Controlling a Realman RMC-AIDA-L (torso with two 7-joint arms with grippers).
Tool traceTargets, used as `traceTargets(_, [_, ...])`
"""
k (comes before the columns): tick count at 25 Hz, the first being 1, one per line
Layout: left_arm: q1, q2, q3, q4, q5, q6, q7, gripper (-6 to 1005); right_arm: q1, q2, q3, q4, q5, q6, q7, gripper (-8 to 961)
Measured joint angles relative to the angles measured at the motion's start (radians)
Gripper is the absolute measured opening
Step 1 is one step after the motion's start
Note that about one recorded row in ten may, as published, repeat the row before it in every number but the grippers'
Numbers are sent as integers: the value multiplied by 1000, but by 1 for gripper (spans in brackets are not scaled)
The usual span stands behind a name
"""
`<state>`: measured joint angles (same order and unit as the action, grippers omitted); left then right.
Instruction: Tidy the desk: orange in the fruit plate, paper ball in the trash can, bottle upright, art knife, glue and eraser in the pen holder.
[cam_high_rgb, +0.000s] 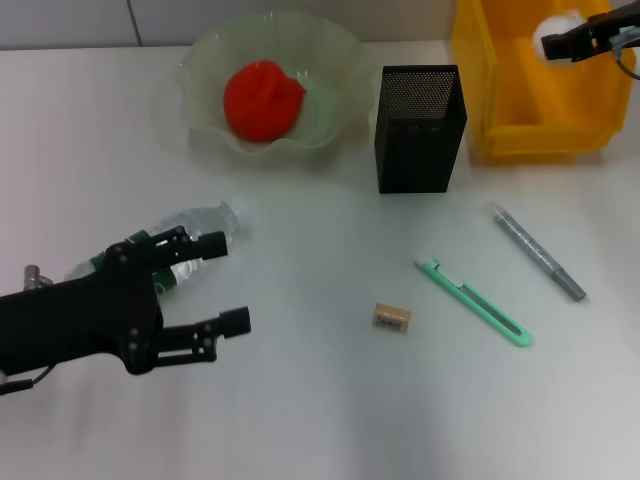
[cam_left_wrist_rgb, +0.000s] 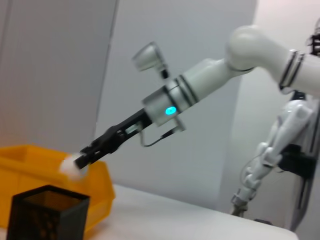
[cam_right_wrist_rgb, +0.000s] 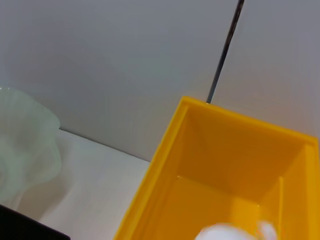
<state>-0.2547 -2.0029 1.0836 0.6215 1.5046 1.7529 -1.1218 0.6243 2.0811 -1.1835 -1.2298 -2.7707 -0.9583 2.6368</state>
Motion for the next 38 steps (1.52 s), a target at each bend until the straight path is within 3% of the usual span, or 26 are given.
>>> traceTargets(2, [0, 2, 1, 0, 0, 3, -1, 863, 2, 0, 0, 9, 0, 12, -4, 485])
traceTargets(9, [6, 6, -43, -1, 0, -11, -1, 863, -31, 1, -1, -19, 21, 27, -18, 694])
traceTargets(14, [3, 11, -61, 8, 0, -32, -16, 863, -115, -1, 13, -109, 235, -46, -180, 777])
traceTargets(15, [-5, 22, -67, 28, 2, -61, -67, 863, -172, -2, 15, -166, 350, -84, -272, 777])
traceTargets(16, [-5, 22, -67, 28, 2, -61, -67, 863, -172, -2, 15, -166, 350, -84, -272, 777])
traceTargets(17, [-23, 37, -68, 57, 27, -87, -147, 863, -197, -2, 17, -189, 396, -102, -311, 777])
traceTargets(18, [-23, 37, -68, 57, 27, -87, -147, 863, -248, -3, 32, -230, 488, -155, -406, 777])
traceTargets(20, [-23, 37, -68, 57, 27, -87, -147, 863, -280, -3, 58, -245, 565, -219, -489, 777])
traceTargets(21, [-55, 47, -70, 125, 97, -121, -271, 863, -280, -3, 58, -245, 565, -219, -489, 777])
traceTargets(25, [-112, 28, -70, 298, 278, -176, -477, 863, -337, -2, 170, -197, 763, -407, -731, 778])
traceTargets(29, [-139, 17, -70, 347, 347, -196, -555, 863, -354, -2, 255, -128, 856, -534, -878, 778])
traceTargets(30, [-209, -8, -70, 420, 498, -225, -683, 863, -357, -2, 309, -78, 901, -613, -960, 778])
traceTargets(34, [-265, -24, -70, 445, 621, -242, -773, 863, -358, -2, 375, -12, 932, -717, -1051, 778])
traceTargets(35, [-319, -40, -70, 455, 717, -256, -836, 863, -357, -2, 408, 24, 934, -749, -1086, 778])
traceTargets(38, [-373, -60, -59, 467, 824, -283, -897, 863, -357, -2, 423, 51, 934, -757, -1096, 779])
